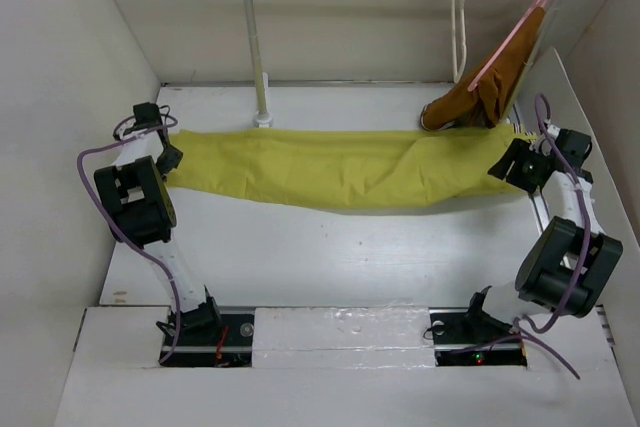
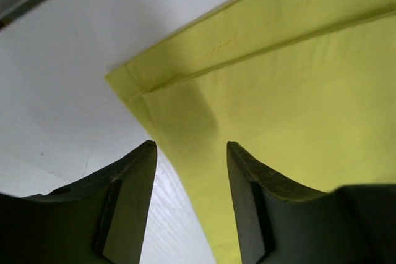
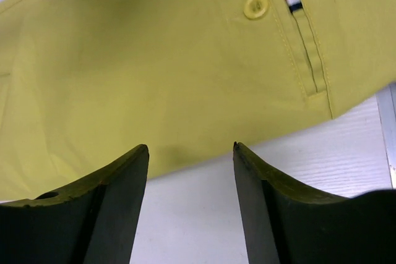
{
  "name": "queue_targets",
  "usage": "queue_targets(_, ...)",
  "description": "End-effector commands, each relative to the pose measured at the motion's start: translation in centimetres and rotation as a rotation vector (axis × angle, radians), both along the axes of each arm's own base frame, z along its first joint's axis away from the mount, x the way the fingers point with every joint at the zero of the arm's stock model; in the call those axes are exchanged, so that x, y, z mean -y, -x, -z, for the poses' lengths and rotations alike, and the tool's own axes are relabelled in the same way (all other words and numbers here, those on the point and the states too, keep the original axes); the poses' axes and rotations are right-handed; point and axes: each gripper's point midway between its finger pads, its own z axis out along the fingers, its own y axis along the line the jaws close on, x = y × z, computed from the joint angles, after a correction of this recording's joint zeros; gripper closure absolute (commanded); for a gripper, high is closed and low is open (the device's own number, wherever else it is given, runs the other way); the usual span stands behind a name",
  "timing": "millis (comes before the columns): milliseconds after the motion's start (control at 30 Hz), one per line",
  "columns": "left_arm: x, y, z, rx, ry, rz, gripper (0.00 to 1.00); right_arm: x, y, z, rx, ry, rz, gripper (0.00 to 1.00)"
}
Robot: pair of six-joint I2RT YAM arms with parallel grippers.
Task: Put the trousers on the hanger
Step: Fold the trousers at the center of the board.
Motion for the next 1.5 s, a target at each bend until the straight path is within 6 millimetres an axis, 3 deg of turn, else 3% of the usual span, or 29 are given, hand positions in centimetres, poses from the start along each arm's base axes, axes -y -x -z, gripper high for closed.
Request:
queue_targets(0, 0.9, 1.0, -1.2, 0.031, 0.024, 0.043, 0.54, 1.2, 1.0, -0.3, 0.04, 0.029, 0.018, 0.36)
queue_targets(33, 1.4, 1.0, -0.7, 0.026, 0.048, 0.062, 0.53, 1.5, 1.4, 0.2, 0.036, 0.0, 0.034, 0.33)
queue_targets(67, 1.8, 1.9, 1.1, -0.035, 0.075, 0.058, 0.53, 2.3, 2.3, 1.2, 0.036, -0.057, 0.083, 0.28)
queue_targets(100, 1.8, 1.9, 1.1, -0.035, 0.075, 0.058, 0.53, 3.5, 2.8, 1.2, 0.037, -0.057, 0.12, 0.28)
queue_targets(167, 2.0, 2.2, 2.0, -0.055, 0.088, 0.072, 0.53, 3.9, 3.8, 2.2, 0.068, -0.163, 0.168, 0.24)
queue_targets(200, 2.1, 2.4, 2.8, -0.073, 0.093, 0.075, 0.53, 5.8, 4.8, 3.0, 0.054, -0.173, 0.258, 0.24)
queue_targets(267, 2.1, 2.5, 3.1, -0.078, 0.095, 0.074, 0.53, 6.4, 4.8, 3.2, 0.051, -0.176, 0.28, 0.24)
queue_targets(333, 1.8, 2.4, 3.1, -0.069, 0.078, 0.074, 0.6, 8.0, 3.7, 2.7, 0.111, -0.168, 0.333, 0.24)
queue_targets(400, 1.7, 2.4, 3.5, -0.071, 0.073, 0.073, 0.68, 8.3, 1.8, 3.9, 0.097, -0.191, 0.316, 0.23)
queue_targets(467, 1.7, 2.3, 3.9, -0.077, 0.076, 0.072, 0.84, 8.3, -0.5, 4.2, 0.08, -0.201, 0.266, 0.23)
queue_targets(500, 1.7, 2.2, 4.4, -0.084, 0.079, 0.07, 0.96, 8.3, -1.0, 5.9, 0.044, -0.224, 0.269, 0.23)
queue_targets(567, 1.4, 2.3, 5.1, -0.109, 0.073, 0.062, 1.0, 8.5, -2.3, 6.4, 0.068, -0.241, 0.277, 0.24)
queue_targets(600, 0.9, 2.5, 5.3, -0.125, 0.051, 0.052, 1.0, 8.2, -2.9, 7.8, 0.046, -0.261, 0.275, 0.25)
queue_targets(633, 0.9, 2.4, 5.3, -0.127, 0.049, 0.049, 1.0, 7.9, -3.2, 8.4, 0.028, -0.278, 0.277, 0.28)
queue_targets(700, 0.5, 1.9, 4.6, -0.117, 0.036, 0.052, 1.0, 7.6, -4.5, 8.1, 0.04, -0.275, 0.256, 0.5)
queue_targets(733, 0.3, 1.7, 4.2, -0.113, 0.024, 0.046, 1.0, 8.3, -4.3, 8.3, 0.025, -0.247, 0.283, 0.67)
queue_targets(767, 0.0, 1.4, 3.3, -0.097, 0.008, 0.042, 1.0, 8.6, -4.3, 7.9, 0.03, -0.229, 0.289, 1.0)
queue_targets(800, -0.5, 1.4, 2.8, -0.095, -0.017, 0.037, 1.0, 8.5, -4.5, 7.1, 0.035, -0.205, 0.279, 1.0)
queue_targets(933, -3.3, 2.8, 0.3, -0.076, -0.093, -0.06, 1.0, 9.4, -0.7, 5.0, -0.06, -0.069, 0.318, 1.0)
queue_targets(967, -4.4, 3.7, -0.8, -0.063, -0.115, -0.097, 1.0, 9.8, 0.1, 2.7, -0.021, -0.027, 0.33, 1.0)
queue_targets(1067, -5.6, 5.2, -2.7, -0.028, -0.115, -0.174, 1.0, 9.7, 3.0, 0.3, -0.021, 0.039, 0.358, 1.0)
queue_targets(1267, -6.1, 8.3, -5.5, -0.037, -0.133, -0.23, 1.0, 7.7, 8.2, -0.3, -0.047, 0.008, 0.362, 1.0)
queue_targets(1300, -6.0, 9.0, -5.5, -0.053, -0.144, -0.236, 1.0, 7.4, 9.0, -1.2, -0.026, 0.025, 0.37, 1.0)
queue_targets(1367, -5.2, 11.1, -4.1, -0.103, -0.139, -0.228, 1.0, 7.3, 10.9, -0.6, -0.055, 0.05, 0.404, 0.99)
queue_targets(1433, -4.5, 12.0, -2.8, -0.118, -0.118, -0.218, 1.0, 7.0, 13.2, 1.1, -0.122, 0.074, 0.444, 0.83)
queue_targets(1467, -3.9, 12.7, -1.5, -0.143, -0.096, -0.209, 1.0, 6.8, 13.5, 1.7, -0.136, 0.072, 0.449, 0.57)
